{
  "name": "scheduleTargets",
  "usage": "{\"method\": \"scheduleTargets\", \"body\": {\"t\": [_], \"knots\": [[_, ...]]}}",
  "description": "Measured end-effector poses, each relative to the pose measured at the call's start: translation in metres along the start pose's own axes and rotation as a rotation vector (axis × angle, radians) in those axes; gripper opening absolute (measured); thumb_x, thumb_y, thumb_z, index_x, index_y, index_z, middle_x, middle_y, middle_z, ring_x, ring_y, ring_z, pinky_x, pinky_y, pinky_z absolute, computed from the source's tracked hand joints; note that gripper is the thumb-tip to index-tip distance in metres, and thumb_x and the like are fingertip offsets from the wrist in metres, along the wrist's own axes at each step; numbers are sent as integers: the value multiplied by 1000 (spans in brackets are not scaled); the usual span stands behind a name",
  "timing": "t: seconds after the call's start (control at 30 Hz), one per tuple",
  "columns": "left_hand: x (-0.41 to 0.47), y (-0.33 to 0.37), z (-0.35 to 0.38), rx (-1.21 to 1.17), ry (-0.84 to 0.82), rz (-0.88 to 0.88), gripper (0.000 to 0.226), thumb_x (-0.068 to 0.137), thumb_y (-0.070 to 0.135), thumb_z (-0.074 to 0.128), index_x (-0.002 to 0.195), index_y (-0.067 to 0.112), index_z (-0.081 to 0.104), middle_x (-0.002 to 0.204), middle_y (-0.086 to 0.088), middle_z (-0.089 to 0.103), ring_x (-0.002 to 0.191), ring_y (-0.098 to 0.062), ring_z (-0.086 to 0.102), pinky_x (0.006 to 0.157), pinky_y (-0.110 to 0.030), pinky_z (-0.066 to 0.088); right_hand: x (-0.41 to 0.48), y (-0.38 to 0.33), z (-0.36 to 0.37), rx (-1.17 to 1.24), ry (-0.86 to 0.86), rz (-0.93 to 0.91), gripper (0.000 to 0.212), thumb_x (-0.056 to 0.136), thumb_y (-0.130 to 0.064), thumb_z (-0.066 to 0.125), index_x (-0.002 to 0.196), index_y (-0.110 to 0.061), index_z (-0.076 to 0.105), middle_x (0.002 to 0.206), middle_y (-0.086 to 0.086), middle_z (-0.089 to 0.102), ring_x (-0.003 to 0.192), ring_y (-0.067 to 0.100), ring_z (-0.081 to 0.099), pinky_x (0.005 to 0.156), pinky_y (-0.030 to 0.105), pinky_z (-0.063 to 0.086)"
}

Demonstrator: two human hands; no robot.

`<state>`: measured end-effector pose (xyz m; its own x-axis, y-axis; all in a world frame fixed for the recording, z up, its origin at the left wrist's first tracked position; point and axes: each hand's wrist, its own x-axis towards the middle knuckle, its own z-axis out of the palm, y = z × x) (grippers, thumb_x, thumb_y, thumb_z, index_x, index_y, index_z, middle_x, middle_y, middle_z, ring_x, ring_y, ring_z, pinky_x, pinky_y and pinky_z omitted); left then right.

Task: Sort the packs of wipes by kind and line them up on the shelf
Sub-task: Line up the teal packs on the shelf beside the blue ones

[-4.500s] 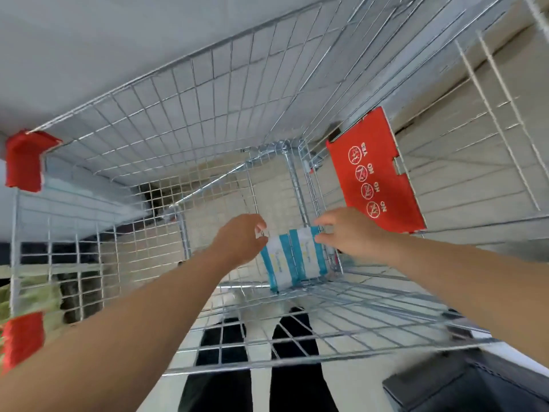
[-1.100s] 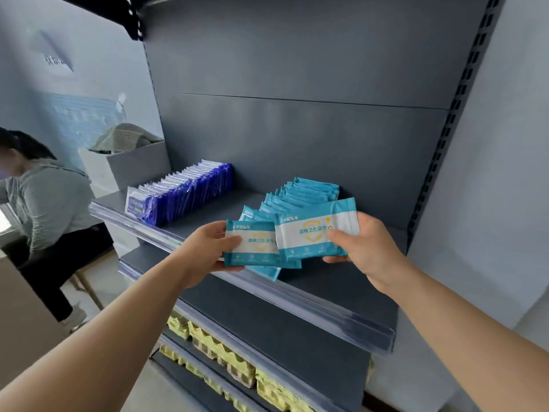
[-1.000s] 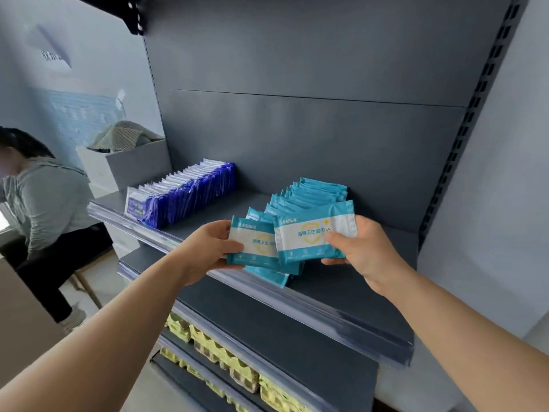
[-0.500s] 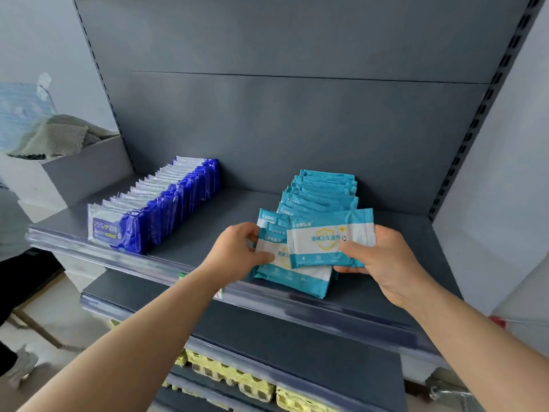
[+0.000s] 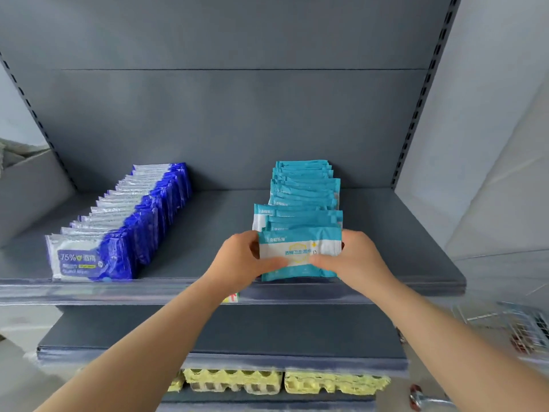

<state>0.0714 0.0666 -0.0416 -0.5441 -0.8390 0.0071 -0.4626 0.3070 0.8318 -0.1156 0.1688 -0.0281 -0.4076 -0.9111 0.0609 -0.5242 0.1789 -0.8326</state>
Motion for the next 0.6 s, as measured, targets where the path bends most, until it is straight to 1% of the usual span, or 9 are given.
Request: {"method": "scheduleTargets", "body": {"t": [0.07, 0.17, 0.2, 0.23, 0.3, 0.33, 0.4, 0.47, 0.6], "knots": [[3, -1, 1, 19, 51, -38, 47, 69, 39, 84, 107, 21, 63, 100, 14, 69, 80, -4, 68, 65, -17, 56, 4, -1, -2, -102, 37, 34, 60, 63, -34, 86, 113, -23, 53, 110, -12, 58, 92, 5, 60, 81, 34, 55], [11, -1, -1, 68, 95, -54, 83, 62, 44, 87, 129, 26, 41, 122, 14, 45, 105, -8, 54, 86, -30, 55, 14, 0, -5, -99, -9, 84, 99, 57, -39, 89, 136, -25, 30, 127, -8, 45, 111, 11, 51, 98, 38, 49], [15, 0, -1, 58, 73, -54, 86, 62, 43, 87, 131, 28, 36, 123, 15, 43, 106, -8, 53, 85, -30, 56, 17, -1, -6, -83, -23, 82, 103, 57, -38, 89, 139, -25, 28, 131, -7, 46, 115, 12, 51, 99, 39, 48], [18, 3, -1, 31, 44, -48, 82, 64, 41, 86, 127, 29, 36, 121, 16, 48, 101, -6, 57, 77, -26, 58, 21, -1, -6, -83, -22, 72, 104, 57, -38, 89, 140, -25, 28, 132, -6, 46, 117, 13, 50, 101, 39, 46], [22, 8, -2, 0, -18, -39, 68, 69, 35, 84, 118, 28, 38, 109, 20, 55, 88, 1, 60, 59, -14, 53, 27, -3, -9, -129, 3, 46, 108, 57, -38, 89, 143, -26, 26, 135, -4, 38, 122, 13, 42, 106, 40, 40], [24, 9, -2, -2, -44, -26, 64, 71, 33, 83, 117, 28, 39, 107, 22, 56, 86, 3, 60, 57, -12, 51, 27, -5, -10, -147, 0, 26, 110, 57, -38, 89, 145, -28, 23, 136, -4, 34, 126, 13, 37, 109, 41, 36], [23, 9, -2, -12, -99, 17, 62, 75, 31, 81, 121, 28, 40, 111, 20, 59, 90, 3, 61, 62, -12, 52, 26, -3, -12, -113, -84, -4, 110, 61, -34, 88, 146, -31, 18, 142, -8, 34, 132, 11, 35, 110, 41, 34], [19, 8, -1, 12, -160, 54, 61, 79, 29, 78, 126, 31, 40, 115, 18, 61, 96, -1, 63, 70, -14, 53, 20, 1, -11, -72, -199, -8, 113, 66, -30, 85, 148, -37, 8, 144, -15, 38, 131, 8, 41, 109, 38, 38], [16, 5, -1, 10, -253, 48, 56, 81, 28, 75, 127, 30, 43, 118, 15, 63, 100, -5, 64, 85, -24, 56, 14, 7, -12, -92, -257, 19, 120, 71, -27, 83, 150, -35, -8, 150, -17, 29, 134, 7, 35, 112, 33, 32]]}}
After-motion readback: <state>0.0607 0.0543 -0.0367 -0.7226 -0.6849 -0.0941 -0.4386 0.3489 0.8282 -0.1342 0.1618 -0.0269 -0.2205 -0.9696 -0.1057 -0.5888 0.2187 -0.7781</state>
